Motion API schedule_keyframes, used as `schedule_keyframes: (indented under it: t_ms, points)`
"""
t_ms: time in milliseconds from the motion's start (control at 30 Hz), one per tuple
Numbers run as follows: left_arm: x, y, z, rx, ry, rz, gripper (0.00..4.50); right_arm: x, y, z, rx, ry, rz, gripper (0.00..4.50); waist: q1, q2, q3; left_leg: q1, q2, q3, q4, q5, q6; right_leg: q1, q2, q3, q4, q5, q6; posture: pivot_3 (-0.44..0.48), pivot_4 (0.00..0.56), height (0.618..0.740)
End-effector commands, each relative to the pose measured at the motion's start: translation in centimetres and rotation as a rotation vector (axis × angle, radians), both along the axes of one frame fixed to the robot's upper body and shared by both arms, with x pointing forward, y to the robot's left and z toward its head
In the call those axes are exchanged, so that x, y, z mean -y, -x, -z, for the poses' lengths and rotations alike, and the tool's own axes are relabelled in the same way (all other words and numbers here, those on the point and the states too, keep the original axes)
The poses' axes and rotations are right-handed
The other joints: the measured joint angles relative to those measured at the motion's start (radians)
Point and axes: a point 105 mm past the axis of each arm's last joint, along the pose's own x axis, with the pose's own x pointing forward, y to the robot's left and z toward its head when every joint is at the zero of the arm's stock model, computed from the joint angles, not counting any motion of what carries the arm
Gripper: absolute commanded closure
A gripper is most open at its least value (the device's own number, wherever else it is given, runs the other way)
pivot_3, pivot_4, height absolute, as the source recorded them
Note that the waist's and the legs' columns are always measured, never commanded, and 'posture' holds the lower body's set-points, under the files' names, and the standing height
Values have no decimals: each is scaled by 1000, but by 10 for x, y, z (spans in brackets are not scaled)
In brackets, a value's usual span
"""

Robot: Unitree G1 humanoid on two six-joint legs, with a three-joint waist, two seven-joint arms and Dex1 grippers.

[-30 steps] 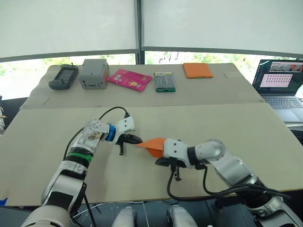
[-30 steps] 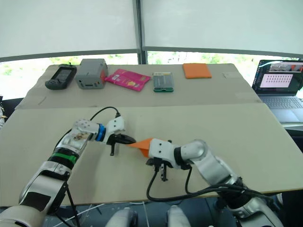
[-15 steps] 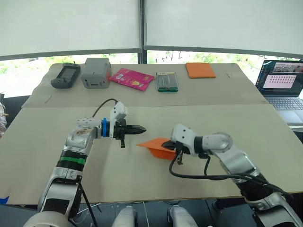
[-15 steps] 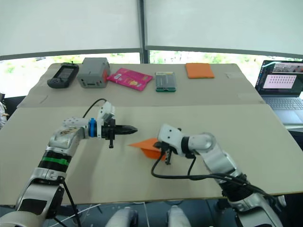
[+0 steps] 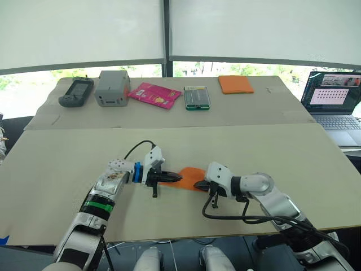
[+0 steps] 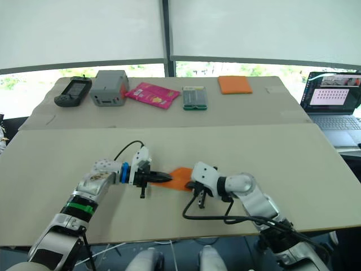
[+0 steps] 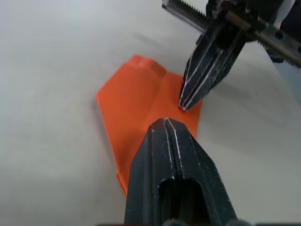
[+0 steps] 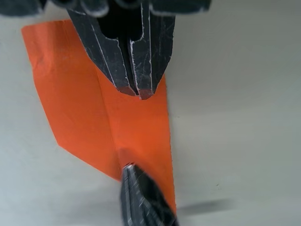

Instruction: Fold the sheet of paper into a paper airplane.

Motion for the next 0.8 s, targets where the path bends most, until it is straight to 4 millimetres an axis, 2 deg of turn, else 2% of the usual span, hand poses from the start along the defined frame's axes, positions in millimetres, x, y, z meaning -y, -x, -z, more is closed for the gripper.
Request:
schedule_keyframes:
  t_ms: [33,200,267,333,500,600,800]
  points:
    - [-4,2,9,36,-44,7,4477,4,-2,-4,16,-13,24,4500,1,0,0,0,0,0,0,0,0,0,0,0,0,0,0,0,150,740]
    - [-10,3,17,22,-58,-15,4477,6,-3,-25,-8,-162,72,4500,3,0,0,0,0,0,0,0,0,1,0,0,0,0,0,0,150,740]
    - [-13,1,20,16,-63,-40,4477,18,-9,-37,-12,-225,139,4500,3,0,0,0,0,0,0,0,0,1,0,0,0,0,0,0,150,740]
    - [-14,1,21,10,-58,-48,4500,30,-8,-43,-81,-281,169,3884,3,0,0,1,0,0,0,0,0,1,0,0,0,0,0,0,150,740]
    - [-15,-8,18,29,-45,-88,4500,51,-24,-44,-149,-328,289,2177,3,0,0,2,0,0,0,0,0,2,0,0,0,0,1,0,150,740]
    - [-14,-10,17,30,-40,-88,4500,50,-28,-39,-290,-413,312,1159,-1,0,0,3,0,0,0,0,0,2,0,0,0,-1,2,0,150,740]
    - [-18,-10,20,18,-54,-73,4500,43,-31,-18,-459,-431,312,1159,0,1,0,2,0,0,0,0,0,2,0,0,0,1,-1,0,150,740]
